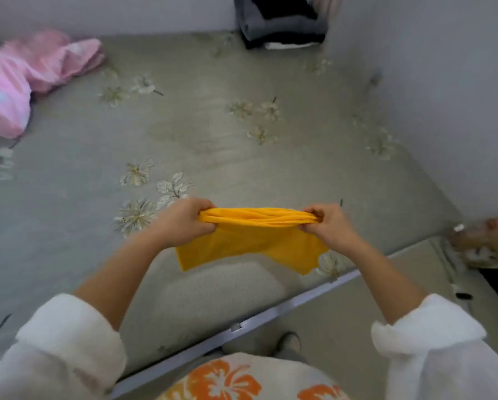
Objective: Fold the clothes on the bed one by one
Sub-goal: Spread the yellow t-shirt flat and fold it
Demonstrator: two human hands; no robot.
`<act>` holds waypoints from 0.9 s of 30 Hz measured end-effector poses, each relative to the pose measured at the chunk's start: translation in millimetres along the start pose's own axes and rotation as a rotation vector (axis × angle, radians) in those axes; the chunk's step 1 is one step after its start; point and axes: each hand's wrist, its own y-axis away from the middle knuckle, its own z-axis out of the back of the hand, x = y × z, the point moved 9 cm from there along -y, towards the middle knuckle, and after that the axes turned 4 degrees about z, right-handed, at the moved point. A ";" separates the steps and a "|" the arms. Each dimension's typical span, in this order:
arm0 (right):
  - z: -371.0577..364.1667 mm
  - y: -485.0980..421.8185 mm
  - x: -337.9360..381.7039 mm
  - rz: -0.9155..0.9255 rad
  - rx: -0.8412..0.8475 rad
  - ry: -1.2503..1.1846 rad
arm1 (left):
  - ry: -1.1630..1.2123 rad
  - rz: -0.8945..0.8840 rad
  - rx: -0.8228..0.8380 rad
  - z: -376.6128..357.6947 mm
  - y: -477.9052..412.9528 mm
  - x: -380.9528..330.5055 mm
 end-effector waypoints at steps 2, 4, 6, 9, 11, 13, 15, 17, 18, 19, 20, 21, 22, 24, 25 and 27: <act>35.3 17.6 -17.2 -0.019 -0.069 -0.034 | -0.033 -0.066 0.045 -8.4 -14.4 -41.7; 71.4 36.7 -38.4 -0.040 -0.139 -0.060 | -0.063 -0.138 0.077 -21.2 -29.4 -84.9; 105.8 57.6 -62.5 -0.065 -0.192 -0.049 | -0.096 -0.203 0.106 -38.4 -42.8 -128.8; 155.4 89.2 -102.8 -0.101 -0.239 -0.021 | -0.159 -0.285 0.122 -69.5 -61.7 -195.0; 189.6 109.6 -129.4 -0.117 -0.268 0.003 | -0.195 -0.332 0.109 -90.7 -73.6 -240.6; 225.4 129.1 -154.7 -0.134 -0.304 0.023 | -0.215 -0.375 0.098 -113.2 -85.9 -286.3; 261.7 147.5 -181.4 -0.150 -0.340 0.023 | -0.225 -0.412 0.096 -137.2 -97.7 -329.6; 297.8 166.0 -209.2 -0.176 -0.369 0.032 | -0.228 -0.448 0.095 -161.3 -108.6 -371.3; 315.0 175.4 -222.3 -0.180 -0.383 0.031 | -0.225 -0.468 0.099 -173.8 -113.9 -391.6; 331.7 184.7 -235.0 -0.185 -0.401 0.026 | -0.220 -0.487 0.107 -185.8 -119.2 -411.2; 347.8 193.6 -247.4 -0.192 -0.423 0.019 | -0.214 -0.504 0.118 -197.6 -124.5 -430.1; 363.5 202.4 -259.4 -0.202 -0.450 0.012 | -0.208 -0.519 0.130 -208.6 -130.1 -448.7; 378.4 210.1 -270.9 -0.211 -0.474 0.006 | -0.202 -0.532 0.141 -218.9 -136.0 -466.5; 407.0 220.3 -295.0 -0.226 -0.515 -0.019 | -0.201 -0.562 0.149 -237.2 -149.8 -501.8; 420.9 222.9 -307.2 -0.232 -0.536 -0.036 | -0.205 -0.580 0.149 -245.0 -157.4 -518.6; 448.5 224.4 -330.9 -0.247 -0.588 -0.054 | -0.214 -0.611 0.150 -258.8 -174.8 -550.6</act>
